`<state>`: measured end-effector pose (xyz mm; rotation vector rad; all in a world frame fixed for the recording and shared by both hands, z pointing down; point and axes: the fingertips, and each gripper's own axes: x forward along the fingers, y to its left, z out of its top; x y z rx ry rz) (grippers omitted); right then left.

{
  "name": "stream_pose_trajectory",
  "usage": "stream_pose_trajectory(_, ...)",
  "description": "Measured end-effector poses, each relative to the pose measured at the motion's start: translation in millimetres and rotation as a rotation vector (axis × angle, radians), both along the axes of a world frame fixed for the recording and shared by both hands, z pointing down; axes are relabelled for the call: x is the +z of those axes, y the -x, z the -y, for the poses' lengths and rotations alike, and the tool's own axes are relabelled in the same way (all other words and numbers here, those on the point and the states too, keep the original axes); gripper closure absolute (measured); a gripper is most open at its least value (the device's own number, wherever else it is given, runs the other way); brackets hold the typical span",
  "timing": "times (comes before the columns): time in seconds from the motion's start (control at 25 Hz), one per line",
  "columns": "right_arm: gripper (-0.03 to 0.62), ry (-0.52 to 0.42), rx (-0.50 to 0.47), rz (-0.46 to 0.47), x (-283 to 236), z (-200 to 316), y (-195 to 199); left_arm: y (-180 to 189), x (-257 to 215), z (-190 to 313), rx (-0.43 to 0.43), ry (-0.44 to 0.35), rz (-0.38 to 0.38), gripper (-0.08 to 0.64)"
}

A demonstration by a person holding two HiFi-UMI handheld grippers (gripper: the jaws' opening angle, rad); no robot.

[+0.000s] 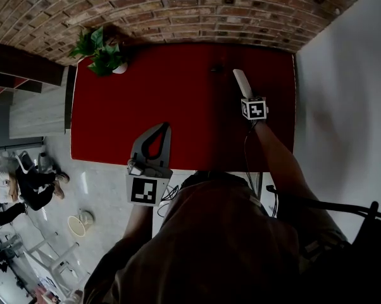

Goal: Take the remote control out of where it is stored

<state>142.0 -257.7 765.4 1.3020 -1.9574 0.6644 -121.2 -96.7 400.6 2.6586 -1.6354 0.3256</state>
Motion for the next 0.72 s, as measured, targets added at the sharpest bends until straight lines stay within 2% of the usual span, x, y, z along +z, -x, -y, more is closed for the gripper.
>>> stream_pose_trajectory(0.28,0.319,0.109,-0.008,-0.036,22,-14,-2,2,3,-2,-0.003,0.011,0.008,0.549)
stream_pose_trajectory(0.72,0.318,0.136,-0.025,-0.031,24,-14,2,2,7,-3,-0.002,0.019,0.005,0.549)
